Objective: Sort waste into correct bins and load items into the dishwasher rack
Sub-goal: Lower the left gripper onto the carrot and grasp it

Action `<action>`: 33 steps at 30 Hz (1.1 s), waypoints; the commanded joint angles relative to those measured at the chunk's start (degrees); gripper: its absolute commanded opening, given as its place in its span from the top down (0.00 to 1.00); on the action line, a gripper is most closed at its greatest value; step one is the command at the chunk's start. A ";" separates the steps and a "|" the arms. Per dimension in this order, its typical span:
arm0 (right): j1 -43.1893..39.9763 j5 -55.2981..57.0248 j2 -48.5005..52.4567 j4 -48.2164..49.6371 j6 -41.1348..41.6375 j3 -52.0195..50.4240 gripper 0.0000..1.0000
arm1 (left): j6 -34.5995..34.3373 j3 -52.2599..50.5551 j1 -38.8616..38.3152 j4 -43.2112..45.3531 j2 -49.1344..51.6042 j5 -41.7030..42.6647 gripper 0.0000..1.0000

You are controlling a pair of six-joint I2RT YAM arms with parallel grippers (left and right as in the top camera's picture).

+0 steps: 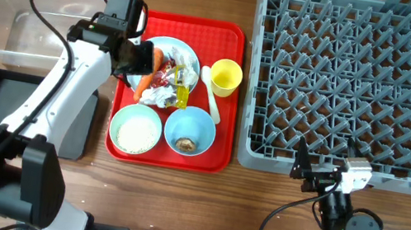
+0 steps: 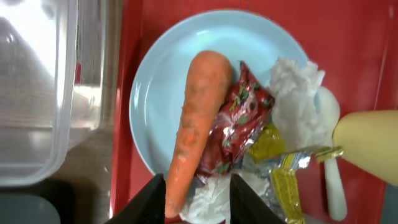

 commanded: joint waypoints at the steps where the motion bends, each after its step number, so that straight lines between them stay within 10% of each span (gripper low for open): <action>1: -0.22 0.31 -0.26 0.22 0.79 -0.07 0.00 | 2.95 0.79 -0.17 1.99 -0.94 -0.52 0.58; 33: -0.22 0.31 -0.26 0.22 0.81 -0.07 0.00 | 8.98 -10.10 -3.32 19.17 9.14 -4.44 0.50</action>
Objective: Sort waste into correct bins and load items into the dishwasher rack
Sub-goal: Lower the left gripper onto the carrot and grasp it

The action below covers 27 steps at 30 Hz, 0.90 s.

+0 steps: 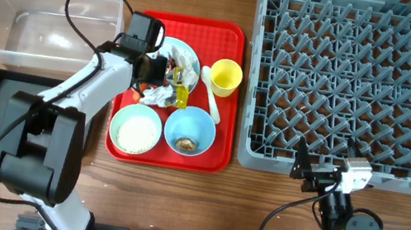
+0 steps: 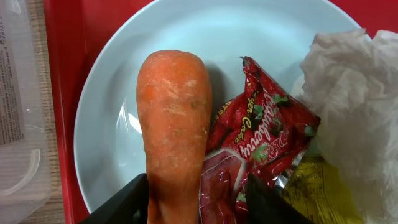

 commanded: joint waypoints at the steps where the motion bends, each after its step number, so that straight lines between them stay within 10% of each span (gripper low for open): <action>1: -0.22 0.31 -0.26 0.22 0.81 -0.07 0.00 | 0.52 -0.68 -0.09 0.17 1.36 -0.57 0.49; 17: -0.22 0.31 -0.26 0.22 0.79 -0.07 0.00 | 0.50 -0.68 -0.09 1.49 4.46 -0.79 0.50; 21: -0.22 0.31 -0.26 0.22 0.79 -0.07 0.00 | 0.50 -0.61 -0.09 2.14 5.09 -3.13 0.96; 27: -0.22 0.31 -0.26 0.22 0.81 -0.07 0.00 | 0.50 -0.55 -0.09 2.86 3.87 -4.02 0.96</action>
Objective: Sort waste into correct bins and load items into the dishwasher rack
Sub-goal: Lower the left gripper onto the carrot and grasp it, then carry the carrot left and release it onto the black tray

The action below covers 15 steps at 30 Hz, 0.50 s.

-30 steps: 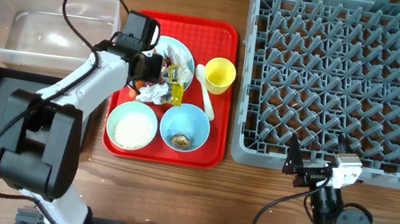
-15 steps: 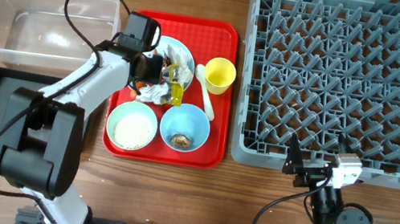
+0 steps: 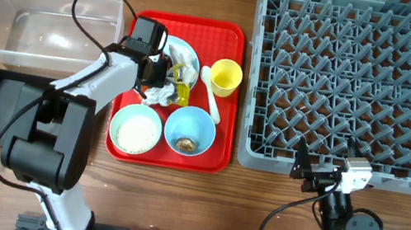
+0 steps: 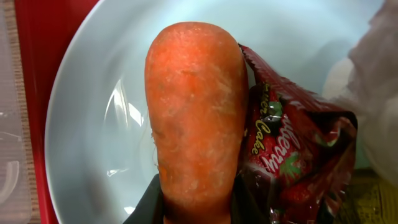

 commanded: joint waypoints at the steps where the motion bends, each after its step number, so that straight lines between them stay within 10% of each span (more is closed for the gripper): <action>1: -0.22 0.28 -0.26 0.22 0.79 -0.07 0.00 | 0.28 -0.46 0.00 0.37 -1.49 -1.86 0.96; 15: -0.22 0.28 -0.26 0.22 0.79 -0.07 0.00 | -5.44 -0.48 0.28 -5.99 -19.34 -5.40 0.96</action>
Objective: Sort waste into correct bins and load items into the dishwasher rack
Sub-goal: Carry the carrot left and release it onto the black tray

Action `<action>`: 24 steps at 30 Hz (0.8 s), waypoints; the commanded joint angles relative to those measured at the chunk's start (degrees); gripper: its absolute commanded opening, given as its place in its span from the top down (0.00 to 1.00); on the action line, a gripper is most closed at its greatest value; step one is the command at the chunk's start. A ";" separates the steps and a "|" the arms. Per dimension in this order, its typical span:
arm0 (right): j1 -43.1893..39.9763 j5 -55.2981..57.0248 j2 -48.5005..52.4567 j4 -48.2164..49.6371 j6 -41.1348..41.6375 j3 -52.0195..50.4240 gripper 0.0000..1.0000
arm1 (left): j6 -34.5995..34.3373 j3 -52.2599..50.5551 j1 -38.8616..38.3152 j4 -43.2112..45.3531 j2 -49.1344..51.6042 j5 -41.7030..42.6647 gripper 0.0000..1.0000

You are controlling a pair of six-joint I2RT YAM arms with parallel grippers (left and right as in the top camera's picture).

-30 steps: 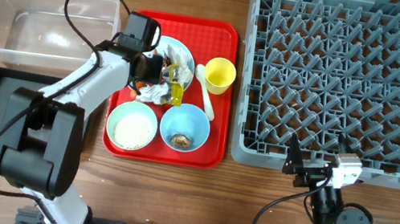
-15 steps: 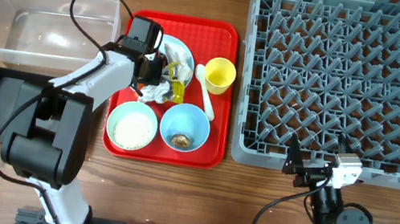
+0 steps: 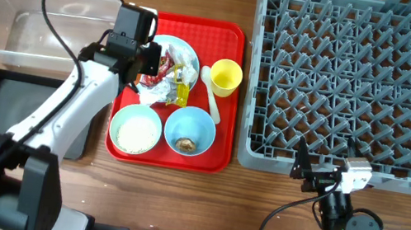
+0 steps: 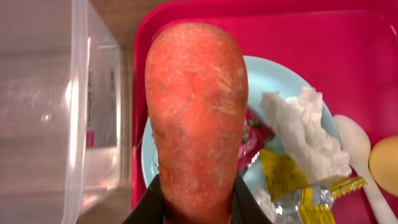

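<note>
My left gripper (image 4: 196, 202) is shut on an orange carrot (image 4: 196, 124) and holds it in the air above the left rim of the light blue plate (image 4: 268, 73), near the left edge of the red tray (image 4: 311, 37). On the plate lie a red snack wrapper (image 4: 252, 140), crumpled white tissue (image 4: 298, 124) and a yellow wrapper (image 4: 280, 174). In the overhead view the left gripper (image 3: 135, 46) hides most of the carrot. My right gripper (image 3: 301, 166) rests low on the table in front of the grey dishwasher rack (image 3: 357, 82), its fingers together as one narrow dark prong.
A clear plastic bin (image 3: 37, 20) stands left of the tray, a black bin below it. The tray also holds a yellow cup (image 3: 225, 76), a white spoon (image 3: 212, 98), a blue bowl of rice (image 3: 136, 131) and a blue bowl with scraps (image 3: 189, 130).
My left gripper, shut on the carrot, has risen off the plate and shifted left toward the tray's edge and the clear bin. The wrappers and tissue stayed on the plate. The right arm is unmoved.
My left gripper was open above the carrot lying on the plate beside the red wrapper. Then it was lower, its fingers on either side of the carrot. Then it was shut on the carrot at the plate, and now holds it lifted clear.
</note>
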 commanded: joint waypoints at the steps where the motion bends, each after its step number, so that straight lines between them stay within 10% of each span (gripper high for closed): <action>1: -0.22 0.31 -0.26 0.22 0.81 -0.07 0.00 | -8.79 0.07 0.72 -3.54 -4.37 -4.11 0.96; 7: -0.22 0.31 -0.26 0.22 0.81 -0.07 0.00 | -30.56 0.07 11.52 -13.70 -16.37 -8.04 0.96; 16: -0.22 0.31 -0.26 0.22 0.81 -0.07 0.00 | -44.72 -0.50 30.16 -24.94 -21.20 -8.11 0.96; 24: -0.22 0.28 -0.26 0.22 0.81 -0.07 0.00 | -48.81 -13.99 33.77 -16.61 -20.92 -8.09 0.96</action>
